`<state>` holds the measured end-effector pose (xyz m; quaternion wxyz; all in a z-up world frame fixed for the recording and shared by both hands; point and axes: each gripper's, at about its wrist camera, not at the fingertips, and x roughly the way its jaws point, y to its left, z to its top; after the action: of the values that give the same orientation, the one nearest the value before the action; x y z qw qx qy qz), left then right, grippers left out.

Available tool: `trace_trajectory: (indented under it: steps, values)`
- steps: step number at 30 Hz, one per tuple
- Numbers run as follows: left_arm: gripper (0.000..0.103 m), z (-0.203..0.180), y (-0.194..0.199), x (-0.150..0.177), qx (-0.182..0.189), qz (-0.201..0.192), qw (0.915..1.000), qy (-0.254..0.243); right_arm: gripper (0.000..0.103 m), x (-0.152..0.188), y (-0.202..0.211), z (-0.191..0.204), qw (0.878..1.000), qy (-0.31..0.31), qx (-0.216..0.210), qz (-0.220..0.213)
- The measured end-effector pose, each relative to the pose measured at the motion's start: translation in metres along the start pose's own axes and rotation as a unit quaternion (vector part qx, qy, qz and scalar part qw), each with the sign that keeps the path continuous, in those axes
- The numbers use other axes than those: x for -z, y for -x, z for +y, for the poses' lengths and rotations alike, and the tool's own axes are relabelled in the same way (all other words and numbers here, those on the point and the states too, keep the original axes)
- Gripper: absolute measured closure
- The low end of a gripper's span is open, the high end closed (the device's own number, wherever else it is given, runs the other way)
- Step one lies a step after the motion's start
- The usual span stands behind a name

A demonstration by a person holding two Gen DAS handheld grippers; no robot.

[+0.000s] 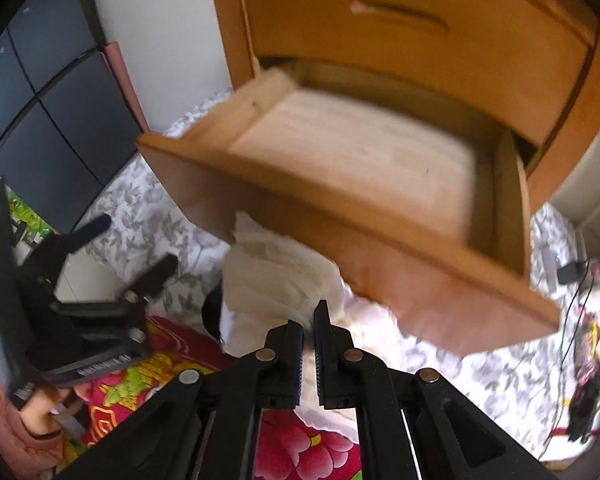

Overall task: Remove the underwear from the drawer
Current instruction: 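Carry the cream cloth toward the garments on the bed with the right gripper, then lower the cream cloth onto the pink garment and open the right gripper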

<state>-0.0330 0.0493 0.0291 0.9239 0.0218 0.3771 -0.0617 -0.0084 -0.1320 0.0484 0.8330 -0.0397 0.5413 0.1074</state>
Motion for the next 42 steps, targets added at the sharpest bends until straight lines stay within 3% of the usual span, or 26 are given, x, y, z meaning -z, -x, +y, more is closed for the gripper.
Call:
trace_trajectory:
  steps: [17, 26, 30, 42]
  values:
    - [0.004, -0.002, -0.002, -0.001, -0.008, 0.006, 0.9999, -0.012, 0.095, 0.037, -0.028, -0.011, 0.998, -0.056, -0.006, 0.019]
    - [0.004, -0.001, -0.004, 0.000, -0.009, 0.012, 0.9998, -0.010, 0.067, 0.039, -0.002, -0.015, 0.998, -0.066, -0.003, -0.011]
    - [0.004, -0.003, -0.003, 0.000, -0.013, 0.011, 0.9998, -0.013, 0.042, 0.044, 0.015, -0.017, 0.996, -0.079, 0.012, -0.044]
    - [0.004, 0.000, -0.001, -0.001, -0.008, 0.004, 0.9999, -0.005, 0.017, 0.061, 0.026, -0.022, 0.990, -0.115, 0.034, -0.078]
